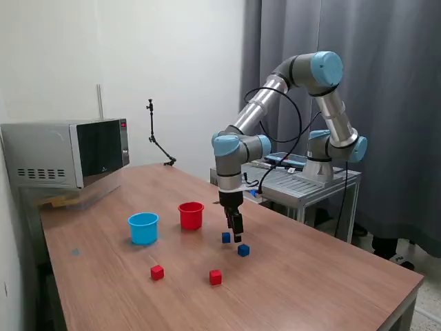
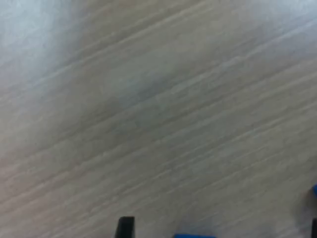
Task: Place red objects in the red bin, and blue objects in the blue bin.
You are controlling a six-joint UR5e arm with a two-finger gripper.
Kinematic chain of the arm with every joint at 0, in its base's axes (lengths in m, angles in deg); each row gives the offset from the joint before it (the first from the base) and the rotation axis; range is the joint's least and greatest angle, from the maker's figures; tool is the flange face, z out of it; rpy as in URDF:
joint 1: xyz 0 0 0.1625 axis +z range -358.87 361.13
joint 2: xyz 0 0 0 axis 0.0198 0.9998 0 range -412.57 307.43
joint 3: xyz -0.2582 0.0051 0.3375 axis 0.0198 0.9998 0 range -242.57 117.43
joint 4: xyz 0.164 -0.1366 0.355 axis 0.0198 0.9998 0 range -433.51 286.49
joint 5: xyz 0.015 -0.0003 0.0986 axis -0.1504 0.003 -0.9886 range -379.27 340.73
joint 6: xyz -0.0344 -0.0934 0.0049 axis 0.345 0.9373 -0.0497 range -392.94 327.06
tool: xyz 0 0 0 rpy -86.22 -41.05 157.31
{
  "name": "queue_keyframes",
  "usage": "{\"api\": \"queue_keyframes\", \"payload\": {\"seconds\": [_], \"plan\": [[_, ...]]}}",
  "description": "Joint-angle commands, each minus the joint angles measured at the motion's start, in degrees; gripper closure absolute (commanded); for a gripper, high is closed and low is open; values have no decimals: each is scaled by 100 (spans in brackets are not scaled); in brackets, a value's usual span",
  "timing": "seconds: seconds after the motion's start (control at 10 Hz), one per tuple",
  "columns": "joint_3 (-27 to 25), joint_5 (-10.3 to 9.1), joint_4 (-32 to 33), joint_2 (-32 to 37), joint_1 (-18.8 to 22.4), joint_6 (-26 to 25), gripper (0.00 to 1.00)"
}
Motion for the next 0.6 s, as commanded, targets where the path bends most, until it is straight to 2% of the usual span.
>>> {"api": "queue_keyframes", "payload": {"seconds": [0.0, 0.5], "plan": [[33, 0, 187, -117, -50, 0, 0], [33, 44, 426, -206, -85, 9, 0]]}}
